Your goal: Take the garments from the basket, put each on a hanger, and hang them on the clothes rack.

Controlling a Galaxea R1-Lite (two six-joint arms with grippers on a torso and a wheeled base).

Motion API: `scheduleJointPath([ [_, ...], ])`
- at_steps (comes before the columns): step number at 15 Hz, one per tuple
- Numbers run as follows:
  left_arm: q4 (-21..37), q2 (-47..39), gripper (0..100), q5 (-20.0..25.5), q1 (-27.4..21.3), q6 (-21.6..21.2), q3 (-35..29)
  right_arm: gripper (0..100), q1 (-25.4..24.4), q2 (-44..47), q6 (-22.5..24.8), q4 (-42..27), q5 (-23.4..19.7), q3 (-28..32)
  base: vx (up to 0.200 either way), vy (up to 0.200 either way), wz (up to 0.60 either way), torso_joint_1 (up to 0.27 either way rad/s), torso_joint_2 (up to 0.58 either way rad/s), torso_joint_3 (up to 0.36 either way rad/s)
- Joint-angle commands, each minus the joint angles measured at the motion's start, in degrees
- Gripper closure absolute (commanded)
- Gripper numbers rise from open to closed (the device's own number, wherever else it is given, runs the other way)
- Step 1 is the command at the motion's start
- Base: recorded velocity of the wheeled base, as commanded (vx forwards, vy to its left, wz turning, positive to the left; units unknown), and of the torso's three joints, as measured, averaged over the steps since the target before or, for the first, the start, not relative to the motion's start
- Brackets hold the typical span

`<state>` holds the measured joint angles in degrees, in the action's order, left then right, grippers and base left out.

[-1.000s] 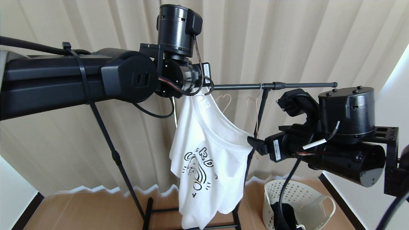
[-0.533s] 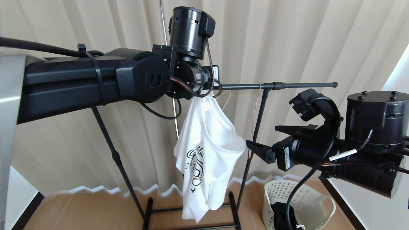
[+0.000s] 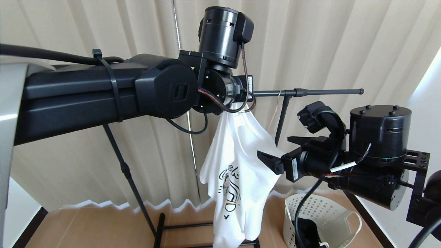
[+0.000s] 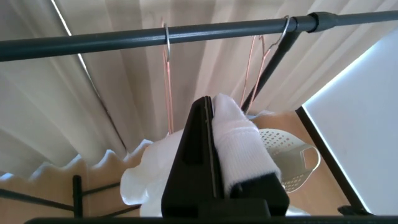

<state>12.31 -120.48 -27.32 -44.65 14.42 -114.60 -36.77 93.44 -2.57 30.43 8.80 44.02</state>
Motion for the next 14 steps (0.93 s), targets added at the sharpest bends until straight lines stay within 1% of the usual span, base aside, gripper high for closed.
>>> scheduleJointPath([
  [1,0.1,0.6,100,0.0,-0.9,0.0,0.0,0,1.6,1.3,0.1,1.2,0.0,-0.2,0.0,0.0,0.0,0.0,0.0,0.0],
  [5,0.1,0.9,100,-1.5,-2.7,-0.4,0.0,0,3.1,1.7,0.2,1.5,-0.1,-0.2,0.0,0.0,0.0,0.0,0.0,0.0],
  [10,0.2,1.4,100,-1.5,-3.0,-0.4,0.0,0,4.5,3.6,0.2,1.7,-0.3,0.2,0.0,0.0,0.0,0.0,0.0,0.0],
  [14,0.1,2.6,100,-1.5,-3.4,-0.4,0.9,0,4.6,4.1,0.1,1.7,-0.4,0.0,0.0,0.0,0.0,0.0,0.0,0.0],
])
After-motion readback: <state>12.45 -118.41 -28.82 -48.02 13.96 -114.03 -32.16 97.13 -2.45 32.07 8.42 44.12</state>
